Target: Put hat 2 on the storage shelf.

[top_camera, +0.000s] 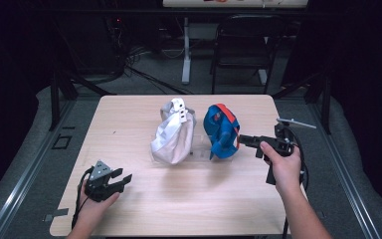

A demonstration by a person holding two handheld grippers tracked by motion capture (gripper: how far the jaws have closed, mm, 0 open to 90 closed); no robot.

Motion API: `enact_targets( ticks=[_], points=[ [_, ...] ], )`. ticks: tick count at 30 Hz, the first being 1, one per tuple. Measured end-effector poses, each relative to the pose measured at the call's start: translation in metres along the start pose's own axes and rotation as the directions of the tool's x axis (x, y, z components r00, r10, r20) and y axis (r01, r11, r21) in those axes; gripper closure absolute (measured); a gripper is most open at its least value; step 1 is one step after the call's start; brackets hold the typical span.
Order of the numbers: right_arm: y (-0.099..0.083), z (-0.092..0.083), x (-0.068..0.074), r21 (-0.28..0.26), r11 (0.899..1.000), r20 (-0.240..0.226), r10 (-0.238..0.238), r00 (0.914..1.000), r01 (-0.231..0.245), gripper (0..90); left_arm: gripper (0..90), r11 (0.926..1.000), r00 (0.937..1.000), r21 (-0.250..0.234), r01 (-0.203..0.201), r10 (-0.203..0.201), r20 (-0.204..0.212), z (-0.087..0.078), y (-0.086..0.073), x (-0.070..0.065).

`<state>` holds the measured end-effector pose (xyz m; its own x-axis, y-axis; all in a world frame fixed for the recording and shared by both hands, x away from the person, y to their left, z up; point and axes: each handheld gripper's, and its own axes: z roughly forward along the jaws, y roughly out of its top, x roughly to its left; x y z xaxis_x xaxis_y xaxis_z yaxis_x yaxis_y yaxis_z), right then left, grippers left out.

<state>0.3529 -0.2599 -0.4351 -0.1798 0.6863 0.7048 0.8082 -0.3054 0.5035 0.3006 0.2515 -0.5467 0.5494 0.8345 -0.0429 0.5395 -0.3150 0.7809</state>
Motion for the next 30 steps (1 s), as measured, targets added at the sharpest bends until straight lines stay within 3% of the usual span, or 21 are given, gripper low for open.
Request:
enact_targets(
  ticks=[6, 12, 17, 22, 26, 30],
  points=[
    [-0.019, 0.003, -0.004, 0.006, 0.999, 0.026, -0.051, 0.9983, 0.051, 47.1, 52.7, 0.9999, 1.0, -0.01, 0.005, -0.005, -0.002, 0.002, -0.001, 0.0],
    [-0.048, 0.006, -0.005, -0.015, 0.991, 0.048, -0.135, 0.9897, 0.136, 44.3, 51.2, 0.9999, 0.9999, -0.01, 0.007, -0.007, -0.012, 0.002, -0.002, 0.001],
    [-0.066, 0.01, -0.008, -0.001, 0.987, 0.059, -0.158, 0.9858, 0.158, 43.2, 51.2, 0.9999, 0.9999, -0.01, 0.01, -0.01, -0.01, 0.002, -0.002, 0.002],
    [-0.087, 0.012, -0.013, -0.005, 0.981, 0.099, -0.194, 0.976, 0.195, 43.5, 51.8, 0.9999, 1.0, -0.01, 0.01, -0.01, 0.001, 0.003, -0.002, 0.001],
    [-0.099, 0.013, -0.019, -0.034, 0.963, 0.151, -0.259, 0.9541, 0.266, 44.5, 52.3, 0.9999, 0.9999, -0.007, 0.009, -0.009, 0.004, 0.003, -0.002, 0.0],
    [-0.106, 0.016, -0.027, -0.043, 0.958, 0.157, -0.273, 0.9491, 0.283, 44.5, 52.4, 1.0, 0.9999, -0.002, 0.009, -0.009, 0.009, 0.004, -0.002, 0.0]
  ],
)
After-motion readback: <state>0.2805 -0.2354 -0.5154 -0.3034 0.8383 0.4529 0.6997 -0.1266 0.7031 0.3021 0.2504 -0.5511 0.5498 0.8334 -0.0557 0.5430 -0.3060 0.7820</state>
